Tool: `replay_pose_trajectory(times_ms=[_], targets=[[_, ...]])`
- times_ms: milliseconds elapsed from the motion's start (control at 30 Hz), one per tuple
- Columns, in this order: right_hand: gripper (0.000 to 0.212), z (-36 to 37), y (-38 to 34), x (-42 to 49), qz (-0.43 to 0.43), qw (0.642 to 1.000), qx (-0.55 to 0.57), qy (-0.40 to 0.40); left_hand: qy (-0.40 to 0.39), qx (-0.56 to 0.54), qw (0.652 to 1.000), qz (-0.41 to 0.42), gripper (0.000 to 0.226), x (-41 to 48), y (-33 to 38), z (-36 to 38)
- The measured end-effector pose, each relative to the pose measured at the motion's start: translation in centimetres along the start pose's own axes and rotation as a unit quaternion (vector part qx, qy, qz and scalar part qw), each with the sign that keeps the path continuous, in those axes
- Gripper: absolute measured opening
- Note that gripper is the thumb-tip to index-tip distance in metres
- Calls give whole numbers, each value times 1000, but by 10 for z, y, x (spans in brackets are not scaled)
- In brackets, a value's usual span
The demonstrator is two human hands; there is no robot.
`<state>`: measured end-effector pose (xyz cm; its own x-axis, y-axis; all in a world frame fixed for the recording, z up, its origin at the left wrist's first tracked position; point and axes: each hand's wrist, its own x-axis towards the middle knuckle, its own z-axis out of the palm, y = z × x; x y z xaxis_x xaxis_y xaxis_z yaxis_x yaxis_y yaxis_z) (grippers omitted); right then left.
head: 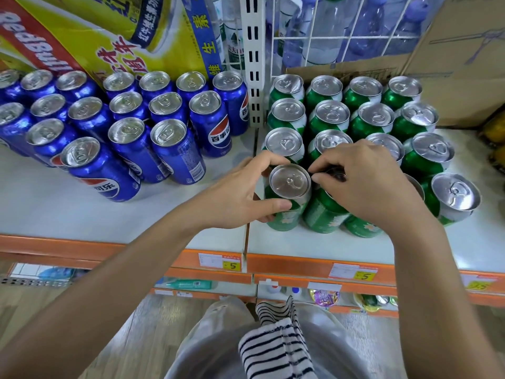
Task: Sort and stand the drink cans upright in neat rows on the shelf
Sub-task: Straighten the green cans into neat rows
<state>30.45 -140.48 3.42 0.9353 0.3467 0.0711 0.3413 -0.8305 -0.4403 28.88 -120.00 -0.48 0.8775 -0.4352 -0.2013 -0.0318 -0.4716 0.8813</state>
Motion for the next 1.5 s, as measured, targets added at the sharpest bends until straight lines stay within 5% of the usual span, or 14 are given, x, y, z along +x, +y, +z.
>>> replay_pose_trajectory(times_ms=[300,467,567,667,767,1033,1300,1500], targets=[[20,-3,-4,-5,0,1000,-8,-2,21,65,998,-4,60,-7,6,-1],[28,-9,-10,-3,-18,999,4,30,179,89,979,24,31,-3,8,-26],[37,-13,-16,7,-37,998,-27,46,126,84,988,-35,46,13,3,-28],[49,-13,-20,17,-48,997,-53,5,90,-101,984,-120,44,26,9,-11],[53,-11,-20,23,-20,997,-58,-43,121,-127,977,-117,44,38,9,-3],[44,-6,-25,23,8,999,-50,-18,84,-145,980,-111,53,41,7,-11],[34,0,-33,20,34,997,-63,-17,27,-66,987,-143,45,30,6,-37],[25,11,-48,23,42,996,-72,7,26,108,993,-24,25,15,-2,-67]])
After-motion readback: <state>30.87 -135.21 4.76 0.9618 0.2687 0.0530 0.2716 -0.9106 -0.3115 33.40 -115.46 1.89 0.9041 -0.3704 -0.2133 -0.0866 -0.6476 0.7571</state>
